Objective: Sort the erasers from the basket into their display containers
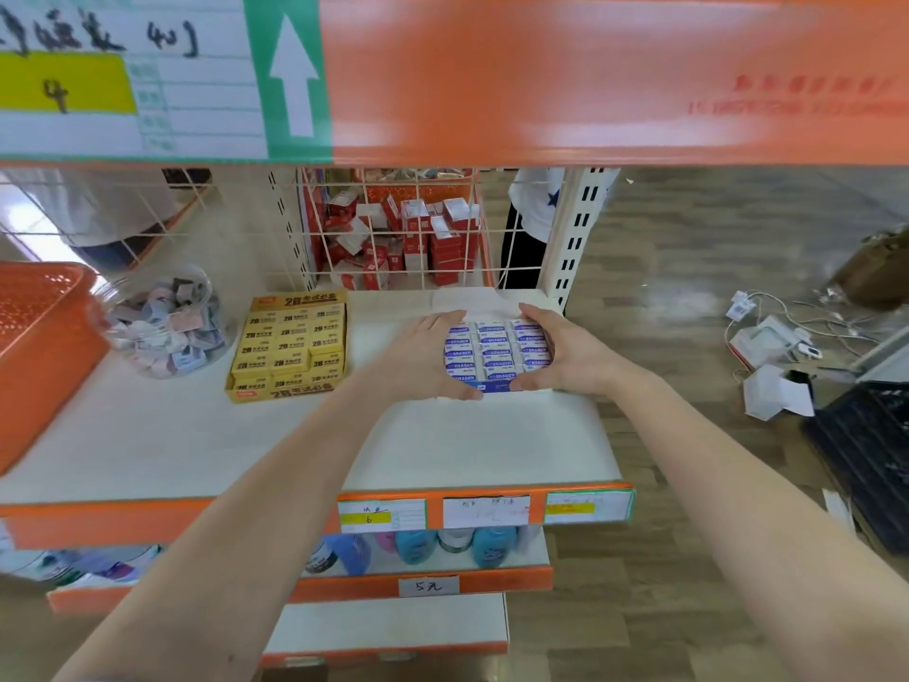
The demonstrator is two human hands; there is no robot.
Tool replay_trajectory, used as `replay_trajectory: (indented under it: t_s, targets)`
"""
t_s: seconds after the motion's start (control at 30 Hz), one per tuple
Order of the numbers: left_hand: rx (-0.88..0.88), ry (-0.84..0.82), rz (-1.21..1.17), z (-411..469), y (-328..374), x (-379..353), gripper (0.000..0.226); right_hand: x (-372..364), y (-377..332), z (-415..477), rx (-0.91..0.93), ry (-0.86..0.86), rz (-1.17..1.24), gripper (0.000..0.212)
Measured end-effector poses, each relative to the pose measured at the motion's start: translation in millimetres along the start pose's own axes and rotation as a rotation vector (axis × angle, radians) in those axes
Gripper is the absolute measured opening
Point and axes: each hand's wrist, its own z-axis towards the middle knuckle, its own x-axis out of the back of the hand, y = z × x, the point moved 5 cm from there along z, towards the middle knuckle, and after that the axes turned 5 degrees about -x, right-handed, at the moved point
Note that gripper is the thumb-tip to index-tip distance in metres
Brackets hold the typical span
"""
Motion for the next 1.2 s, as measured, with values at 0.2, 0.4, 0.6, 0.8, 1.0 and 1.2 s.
replay_trajectory:
  t_s: [0.2,0.4,0.6,0.8,1.0,1.2]
  targets:
    - [0.074,0.109,-0.163,-9,-8,-4,0.113,-2,5,-5,-0.022,0.000,0.023,0.110]
    - [0.090,0.097,-0.186,-8,-8,-4,0.114,2,3,-6,-0.030,-0.003,-0.095,0.109]
    - [0.045,0.148,-0.117,-24,-4,20,0.124,1,-39,-11,0.160,0.049,-0.316,0.110]
    - [0.242,0.376,-0.082,-91,-73,59,0.119,-58,-111,-9,0.317,0.061,-0.166,0.097]
    - [0.495,0.474,-0.199,-145,-133,61,0.103,-128,-149,8,0.228,0.013,-0.199,0.085]
    - [0.459,0.494,-0.223,-144,-131,61,0.097,-152,-154,14,0.284,-0.114,-0.426,0.058]
